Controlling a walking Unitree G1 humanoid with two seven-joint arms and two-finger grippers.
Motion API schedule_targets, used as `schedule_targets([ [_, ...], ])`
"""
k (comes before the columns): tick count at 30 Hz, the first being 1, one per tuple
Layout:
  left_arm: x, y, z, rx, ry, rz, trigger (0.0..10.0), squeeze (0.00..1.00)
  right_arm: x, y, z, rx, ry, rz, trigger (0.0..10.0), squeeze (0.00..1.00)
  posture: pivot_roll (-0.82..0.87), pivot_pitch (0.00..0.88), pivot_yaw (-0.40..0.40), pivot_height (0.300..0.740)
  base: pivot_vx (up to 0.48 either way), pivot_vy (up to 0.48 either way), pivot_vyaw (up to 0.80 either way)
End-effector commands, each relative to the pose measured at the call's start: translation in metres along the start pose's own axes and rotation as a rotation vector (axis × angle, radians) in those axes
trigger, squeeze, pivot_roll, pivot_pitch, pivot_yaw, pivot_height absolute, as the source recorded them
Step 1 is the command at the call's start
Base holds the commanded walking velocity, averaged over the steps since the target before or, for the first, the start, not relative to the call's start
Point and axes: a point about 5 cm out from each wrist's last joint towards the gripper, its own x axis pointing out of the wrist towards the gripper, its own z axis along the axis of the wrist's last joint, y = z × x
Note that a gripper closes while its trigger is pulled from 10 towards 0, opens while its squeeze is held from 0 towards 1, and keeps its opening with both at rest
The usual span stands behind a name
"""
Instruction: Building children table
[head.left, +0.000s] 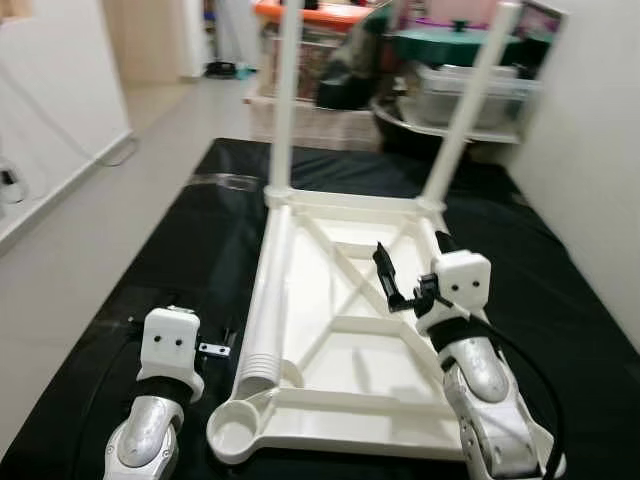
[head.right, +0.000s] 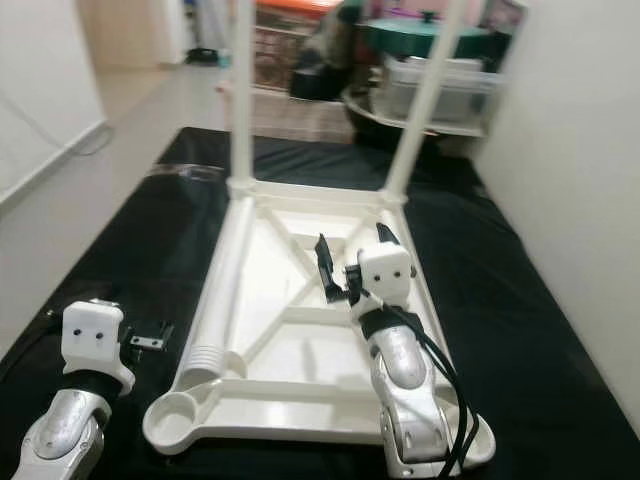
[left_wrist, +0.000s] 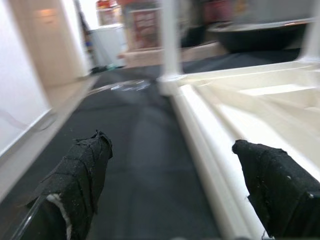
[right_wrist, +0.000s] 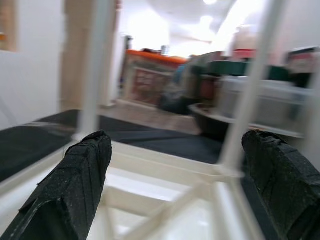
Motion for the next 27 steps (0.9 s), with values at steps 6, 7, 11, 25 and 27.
schedule_targets([
  [6,-0.0046,-0.0076,-0.0005,0.02,0.016,-0.023,10.0,0.0,-0.0033,0.0048,0.0016,0.0,0.01,0.024,10.0,0.0,0.09,0.0,-0.1,0.74,0.0,0.0,-0.63],
  [7,-0.0049,-0.0074,0.0007,0.025,0.013,-0.023,10.0,0.0,-0.0042,0.006,0.0018,0.001,0.01,0.029,10.0,0.0,0.09,0.0,-0.1,0.74,0.0,0.0,-0.6],
  [11,-0.0052,-0.0054,0.0029,0.035,0.01,-0.017,10.0,0.0,-0.0043,0.0081,0.0003,-0.022,0.023,0.05,10.0,0.0,0.09,0.0,-0.098,0.74,0.0,0.0,0.0],
  [25,-0.0037,-0.0086,0.0048,0.037,0.003,-0.024,10.0,0.0,-0.0034,0.0091,-0.0029,-0.014,0.051,0.044,10.0,0.0,0.1,0.0,-0.094,0.74,-0.072,0.0,0.0],
  [27,-0.0036,-0.0081,0.0049,0.038,0.003,-0.022,10.0,0.0,-0.0032,0.0091,-0.0033,-0.013,0.053,0.043,10.0,0.0,0.1,0.0,-0.094,0.74,0.0,0.0,0.0],
])
